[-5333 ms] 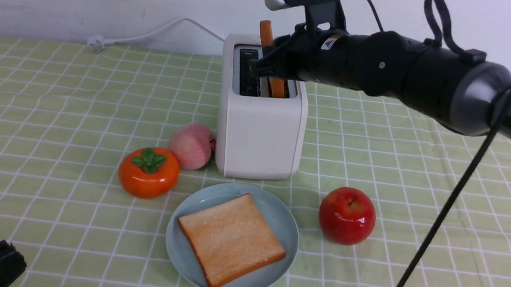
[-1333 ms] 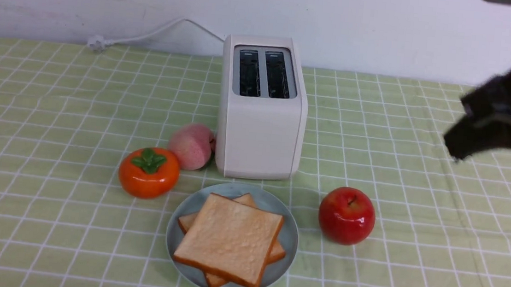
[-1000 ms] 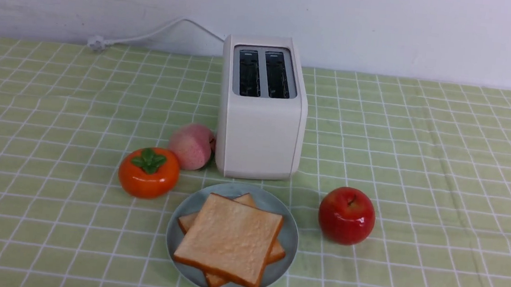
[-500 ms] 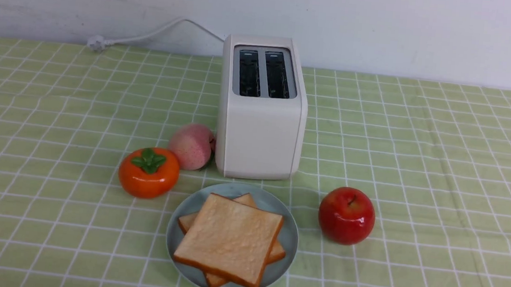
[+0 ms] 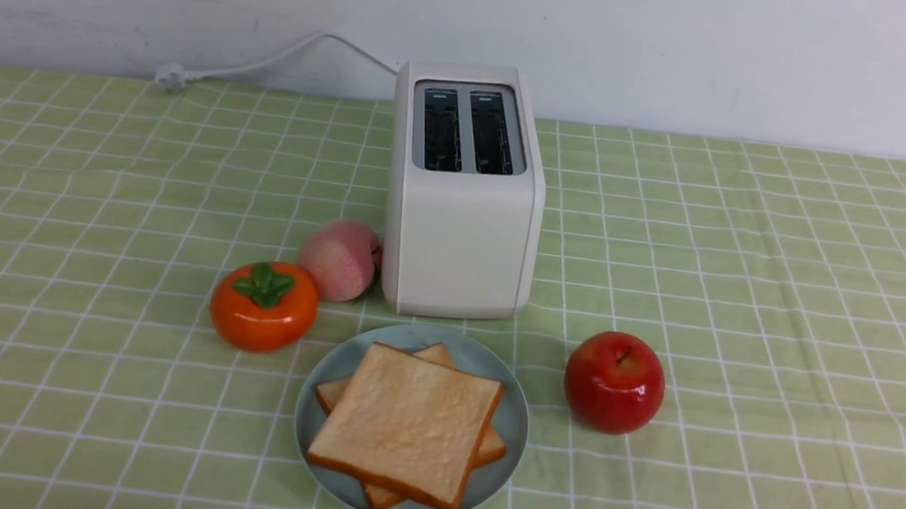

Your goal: Take toasted bread from bread machine on green coffee tablecloth place on plate.

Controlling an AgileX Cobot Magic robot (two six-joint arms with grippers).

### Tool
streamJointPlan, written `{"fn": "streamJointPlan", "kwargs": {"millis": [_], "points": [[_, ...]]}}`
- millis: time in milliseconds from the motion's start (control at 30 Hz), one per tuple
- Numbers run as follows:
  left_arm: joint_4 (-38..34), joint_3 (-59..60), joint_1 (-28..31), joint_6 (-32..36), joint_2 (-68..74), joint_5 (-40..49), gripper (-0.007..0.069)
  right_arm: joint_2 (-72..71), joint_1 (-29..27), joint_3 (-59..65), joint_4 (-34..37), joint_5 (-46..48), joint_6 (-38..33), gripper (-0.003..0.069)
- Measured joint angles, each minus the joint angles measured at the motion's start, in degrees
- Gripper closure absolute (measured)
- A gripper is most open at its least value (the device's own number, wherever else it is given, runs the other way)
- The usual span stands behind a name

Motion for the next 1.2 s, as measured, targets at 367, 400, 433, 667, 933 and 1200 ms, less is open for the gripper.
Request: {"fn": "streamJointPlan", "kwargs": {"millis": [367,400,433,667,933,1200], "points": [[0.00,0.00,0.00,0.00,0.00,0.00,0.0545,-6.75,-2.56,19.99,-0.13,-15.67,-0.18,0.0638],[0.00,0.00,0.00,0.00,0.00,0.00,0.0545,-6.75,-2.56,19.99,-0.14,-15.59,-0.18,0.0638],[0.00,0.00,0.00,0.00,0.00,-0.05,0.0543,-6.75,-2.56,19.93,-0.70,-14.78,-0.18,0.0638],[0.00,0.00,0.00,0.00,0.00,0.00,0.0534,-6.75,-2.56,19.74,-1.33,-13.68,0.96,0.0638],[0.00,0.00,0.00,0.00,0.00,0.00,0.0532,-6.75,-2.56,19.74,-1.38,-13.68,0.96,0.0625],[0.00,0.00,0.00,0.00,0.00,0.00,0.0529,-6.75,-2.56,19.74,-1.38,-13.68,0.96,0.0613]]}}
